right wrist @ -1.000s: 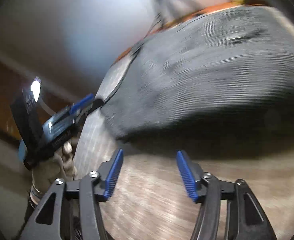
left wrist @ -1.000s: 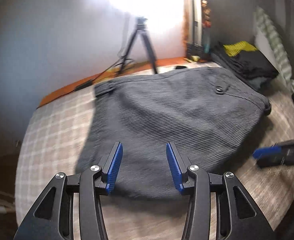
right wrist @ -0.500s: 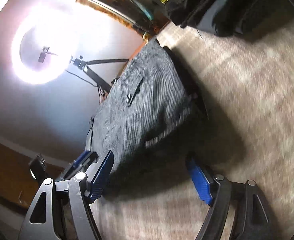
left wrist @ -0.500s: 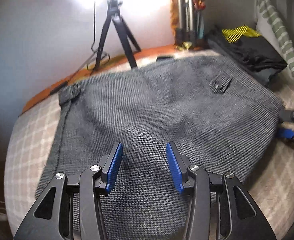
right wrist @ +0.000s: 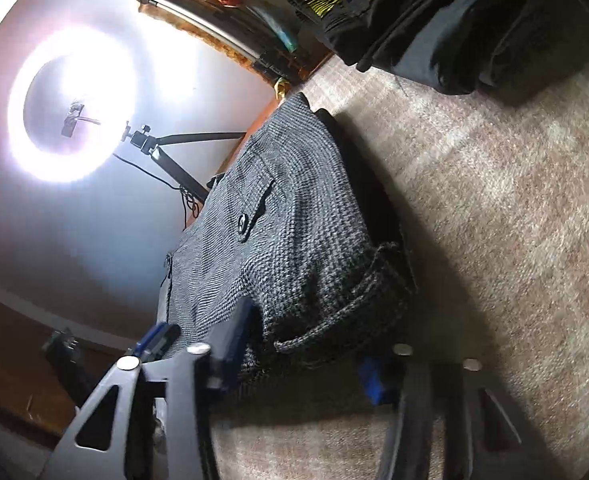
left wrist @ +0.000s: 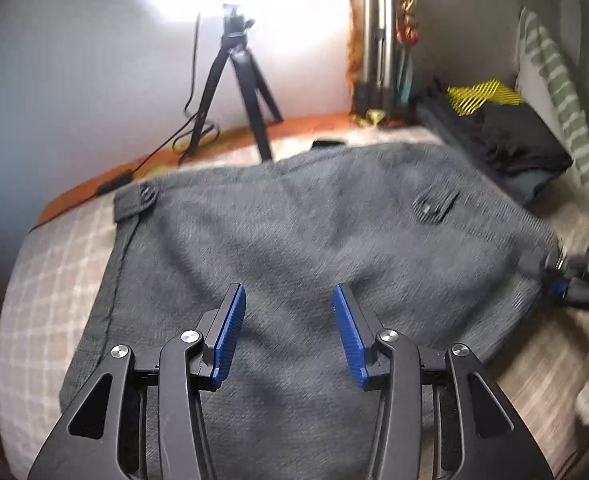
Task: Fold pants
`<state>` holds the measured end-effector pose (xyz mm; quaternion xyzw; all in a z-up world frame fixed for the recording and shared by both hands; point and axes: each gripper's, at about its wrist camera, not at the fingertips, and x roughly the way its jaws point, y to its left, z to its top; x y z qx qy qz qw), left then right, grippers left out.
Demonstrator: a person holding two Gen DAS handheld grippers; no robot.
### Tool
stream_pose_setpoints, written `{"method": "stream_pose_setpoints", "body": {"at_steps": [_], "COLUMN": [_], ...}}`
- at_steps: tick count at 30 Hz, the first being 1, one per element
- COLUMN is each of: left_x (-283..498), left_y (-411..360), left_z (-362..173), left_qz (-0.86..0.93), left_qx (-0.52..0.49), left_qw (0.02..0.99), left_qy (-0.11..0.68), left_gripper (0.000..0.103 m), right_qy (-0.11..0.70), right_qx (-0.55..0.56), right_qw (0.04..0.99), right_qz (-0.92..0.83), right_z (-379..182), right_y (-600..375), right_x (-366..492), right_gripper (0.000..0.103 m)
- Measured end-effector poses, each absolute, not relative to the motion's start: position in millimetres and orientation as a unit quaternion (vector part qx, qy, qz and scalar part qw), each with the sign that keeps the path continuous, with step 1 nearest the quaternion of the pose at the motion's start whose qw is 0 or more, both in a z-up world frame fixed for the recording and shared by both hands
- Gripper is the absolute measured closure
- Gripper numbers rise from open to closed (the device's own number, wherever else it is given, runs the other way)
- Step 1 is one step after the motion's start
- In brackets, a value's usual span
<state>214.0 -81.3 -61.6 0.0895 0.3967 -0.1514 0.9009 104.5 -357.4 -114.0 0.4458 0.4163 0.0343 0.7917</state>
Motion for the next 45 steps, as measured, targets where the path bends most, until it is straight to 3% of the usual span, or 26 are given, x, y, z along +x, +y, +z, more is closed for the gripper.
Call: {"method": "stream_pose_setpoints", "body": {"at_steps": [8,10,12,21,27,39,45], "left_x": [233.8,236.3,236.3,223.9,215.7,210.8,201.1], "left_y": [-120.1,-122.6,-122.5,-96.9,-76.7,-79.2,-55.2], "left_z": [-86.7,-96.1,-100.3,-72.1,-71.9,-88.3,-66.4], "left_qz": [-0.14,-0.138,-0.141,-0.131,-0.127,-0.142,-0.139], "left_qx": [0.116,0.125,0.129,0.107,0.086,0.09,0.073], "left_qw": [0.892,0.888,0.888,0.9,0.894,0.879,0.888], "left_qy": [0.413,0.421,0.417,0.402,0.421,0.446,0.433], "left_gripper": [0.059,0.058,0.058,0.058,0.058,0.058,0.058], "right_qy": [0.424,0.423,0.424,0.41,0.413,0.416,0.41], "right_qx": [0.4,0.41,0.422,0.432,0.395,0.306,0.261], "right_qw": [0.812,0.808,0.801,0.803,0.82,0.856,0.874], "right_qz": [0.029,0.031,0.028,0.015,0.006,-0.021,-0.021], "right_z": [-103.4,-104.9,-107.1,-106.5,-97.9,-72.3,-52.3], "right_y": [-349.6,-350.8,-353.5,-352.8,-347.4,-329.2,-319.4], "right_x": [104.5,105.2,103.5,105.7,107.4,121.8,125.6], "right_gripper": [0.071,0.067,0.058,0.056,0.07,0.075,0.076]}}
